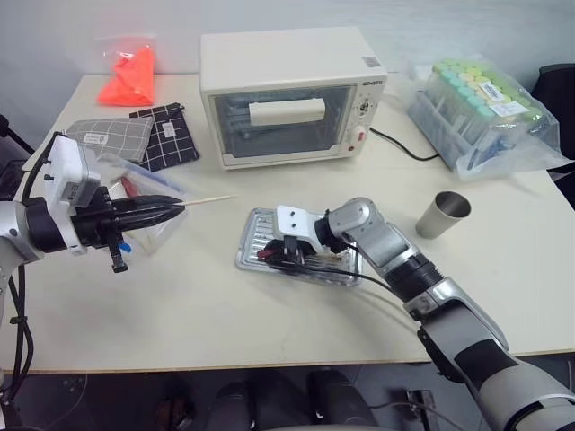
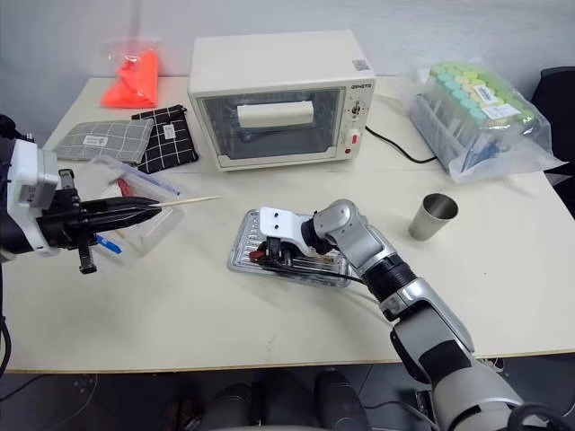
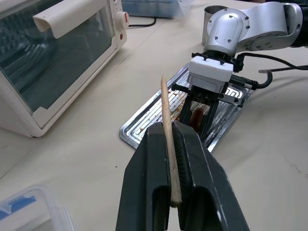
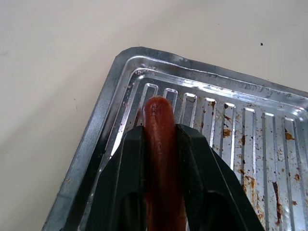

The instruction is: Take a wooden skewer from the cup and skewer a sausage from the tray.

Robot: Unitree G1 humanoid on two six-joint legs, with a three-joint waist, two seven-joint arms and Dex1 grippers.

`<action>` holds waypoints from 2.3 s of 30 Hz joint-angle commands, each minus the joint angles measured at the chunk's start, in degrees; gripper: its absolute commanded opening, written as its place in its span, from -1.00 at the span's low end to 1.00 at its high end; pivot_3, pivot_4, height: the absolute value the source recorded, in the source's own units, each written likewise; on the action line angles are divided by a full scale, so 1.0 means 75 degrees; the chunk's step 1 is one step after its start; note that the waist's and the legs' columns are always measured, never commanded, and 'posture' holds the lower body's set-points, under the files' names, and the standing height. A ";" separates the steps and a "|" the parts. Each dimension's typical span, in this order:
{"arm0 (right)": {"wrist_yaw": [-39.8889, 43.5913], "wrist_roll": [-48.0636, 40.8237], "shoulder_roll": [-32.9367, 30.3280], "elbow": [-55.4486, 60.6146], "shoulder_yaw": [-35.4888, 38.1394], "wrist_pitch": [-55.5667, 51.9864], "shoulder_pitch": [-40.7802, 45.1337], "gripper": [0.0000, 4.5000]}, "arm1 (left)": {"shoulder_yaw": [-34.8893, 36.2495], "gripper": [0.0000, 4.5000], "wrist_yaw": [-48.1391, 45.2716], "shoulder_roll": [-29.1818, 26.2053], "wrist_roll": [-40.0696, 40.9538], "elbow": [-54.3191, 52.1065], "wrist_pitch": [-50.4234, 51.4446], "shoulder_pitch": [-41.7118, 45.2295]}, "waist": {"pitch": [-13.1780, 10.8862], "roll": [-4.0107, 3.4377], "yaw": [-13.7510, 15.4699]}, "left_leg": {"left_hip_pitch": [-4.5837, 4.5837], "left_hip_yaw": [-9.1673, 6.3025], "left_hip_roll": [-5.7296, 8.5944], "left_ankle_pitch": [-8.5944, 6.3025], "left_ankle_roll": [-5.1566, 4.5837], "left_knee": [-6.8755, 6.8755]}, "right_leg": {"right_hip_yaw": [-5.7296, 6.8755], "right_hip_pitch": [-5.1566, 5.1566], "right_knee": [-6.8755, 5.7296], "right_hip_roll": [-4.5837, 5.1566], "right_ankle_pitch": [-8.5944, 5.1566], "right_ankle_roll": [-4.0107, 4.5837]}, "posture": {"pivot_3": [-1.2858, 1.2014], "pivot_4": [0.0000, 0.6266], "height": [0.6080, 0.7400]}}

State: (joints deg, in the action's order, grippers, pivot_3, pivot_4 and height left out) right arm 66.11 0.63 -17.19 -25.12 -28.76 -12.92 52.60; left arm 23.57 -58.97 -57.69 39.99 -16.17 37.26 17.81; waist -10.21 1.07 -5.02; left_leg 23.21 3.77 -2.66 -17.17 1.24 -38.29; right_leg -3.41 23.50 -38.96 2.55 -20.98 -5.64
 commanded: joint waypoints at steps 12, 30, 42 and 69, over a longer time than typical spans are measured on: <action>0.1780 -0.1502 -0.2605 0.3971 0.1418 -0.3165 0.0217 -0.57 | -0.1235 -1.00 -0.1552 -0.0391 0.0083 0.0646 -0.0157 0.1044 | -0.0001 0.0000 0.0069 | 0.0007 -0.0005 0.0005 -0.0002 -0.0003 -0.0001 | 0.0008 -0.0001 0.0007 0.0003 0.0000 0.0000 | 0.03 -0.52 1.00; 0.0764 -0.1945 -0.3645 0.4897 0.1745 -0.4082 -0.0093 -0.57 | -0.2441 -1.00 -0.2334 0.0151 -0.0582 0.1706 -0.0579 0.2747 | -0.0003 -0.0001 0.0034 | 0.0005 0.0003 0.0001 -0.0005 -0.0009 -0.0005 | -0.0006 0.0005 0.0001 -0.0006 -0.0005 0.0010 | 0.03 -0.52 1.00; -0.0675 -0.1050 -0.2946 0.3876 0.1372 -0.3662 -0.0827 0.34 | -0.1411 -1.00 -0.1539 0.0092 -0.0345 0.1114 -0.0225 0.1644 | -0.0002 -0.0001 0.0050 | 0.0007 0.0001 0.0000 -0.0004 -0.0008 -0.0020 | -0.0007 0.0004 -0.0008 -0.0001 -0.0005 0.0010 | 0.03 -0.52 1.00; -0.1304 -0.1046 -0.2378 0.3831 0.1211 -0.3680 -0.1994 -0.27 | -0.1310 -1.00 -0.1114 0.0199 -0.0116 0.0595 -0.0094 0.1399 | -0.0002 -0.0001 0.0061 | 0.0009 0.0000 0.0001 -0.0007 -0.0012 -0.0033 | -0.0005 0.0000 -0.0010 -0.0007 -0.0005 0.0010 | 0.03 -0.52 1.00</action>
State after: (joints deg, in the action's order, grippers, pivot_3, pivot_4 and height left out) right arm 56.84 -7.71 -35.23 3.65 -20.06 -41.19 37.61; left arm 12.65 -67.21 -56.15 38.03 -10.52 37.01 27.66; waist -10.22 1.06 -4.56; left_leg 23.28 3.77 -2.65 -17.22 1.15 -38.54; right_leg -3.45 23.49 -39.04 2.51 -21.02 -5.57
